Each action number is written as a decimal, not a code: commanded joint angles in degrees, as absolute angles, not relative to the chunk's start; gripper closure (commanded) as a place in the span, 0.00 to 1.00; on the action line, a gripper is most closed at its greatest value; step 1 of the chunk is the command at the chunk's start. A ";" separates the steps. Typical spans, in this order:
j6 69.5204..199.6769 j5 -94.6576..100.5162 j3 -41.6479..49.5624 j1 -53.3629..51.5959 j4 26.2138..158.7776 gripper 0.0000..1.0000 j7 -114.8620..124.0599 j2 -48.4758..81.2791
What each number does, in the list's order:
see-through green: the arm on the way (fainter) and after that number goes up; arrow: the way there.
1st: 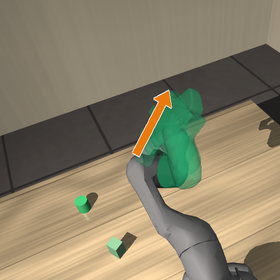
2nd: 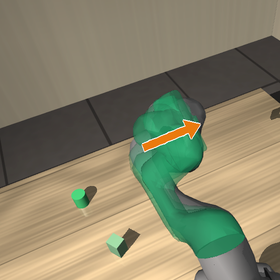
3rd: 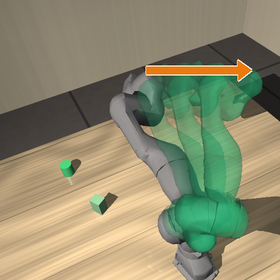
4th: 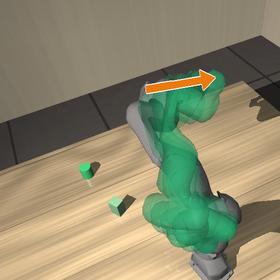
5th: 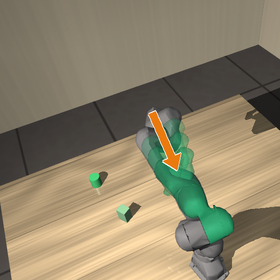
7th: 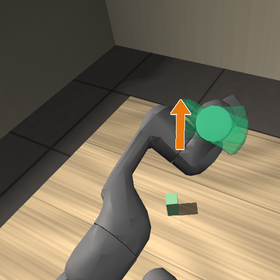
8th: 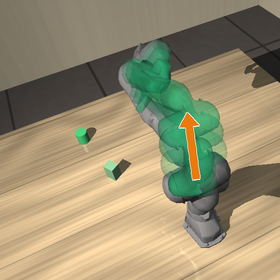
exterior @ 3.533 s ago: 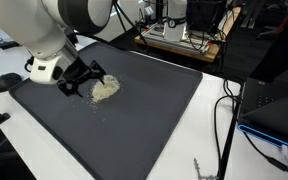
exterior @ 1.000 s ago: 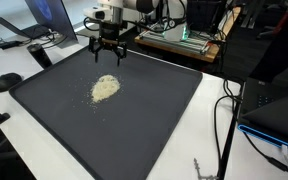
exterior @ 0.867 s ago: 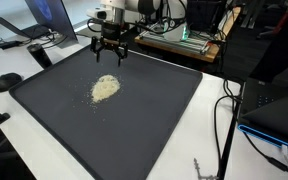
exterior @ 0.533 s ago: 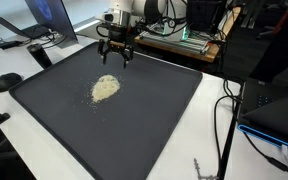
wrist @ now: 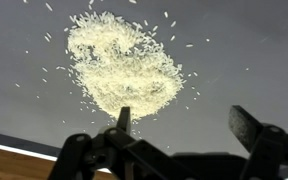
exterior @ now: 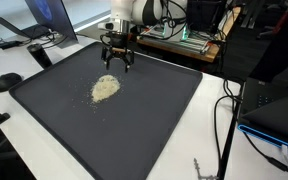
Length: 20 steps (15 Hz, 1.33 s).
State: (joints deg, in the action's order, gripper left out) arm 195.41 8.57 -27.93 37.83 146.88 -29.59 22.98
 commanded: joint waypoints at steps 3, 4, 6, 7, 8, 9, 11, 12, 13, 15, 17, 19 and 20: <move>198.10 14.93 -33.05 48.68 146.05 0.00 -29.64 29.59; 197.45 15.69 -33.47 49.93 146.00 0.00 -29.86 29.93; 195.14 17.30 -35.00 52.91 145.89 0.00 -29.99 30.00; 193.80 18.26 -36.03 54.49 145.88 0.00 -30.05 29.82; 191.97 19.08 -37.17 56.04 145.80 0.00 -30.10 29.43; 189.84 19.55 -38.19 57.31 145.71 0.00 -30.12 28.93; 185.04 20.62 -41.02 60.44 144.91 0.00 -30.98 28.58; 182.54 20.70 -42.31 61.67 144.34 0.00 -31.56 28.48; 179.68 20.67 -43.75 62.99 143.67 0.00 -32.29 28.26; 174.48 20.05 -46.27 65.23 142.28 0.00 -34.00 27.86; 169.71 19.41 -48.34 66.97 140.88 0.00 -35.50 27.38; 165.44 19.14 -49.95 68.24 139.33 0.00 -36.90 26.95; 163.39 19.08 -50.64 68.76 138.57 0.00 -37.59 26.70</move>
State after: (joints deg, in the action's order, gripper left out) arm 169.48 19.24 -48.15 66.62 140.36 -35.38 28.29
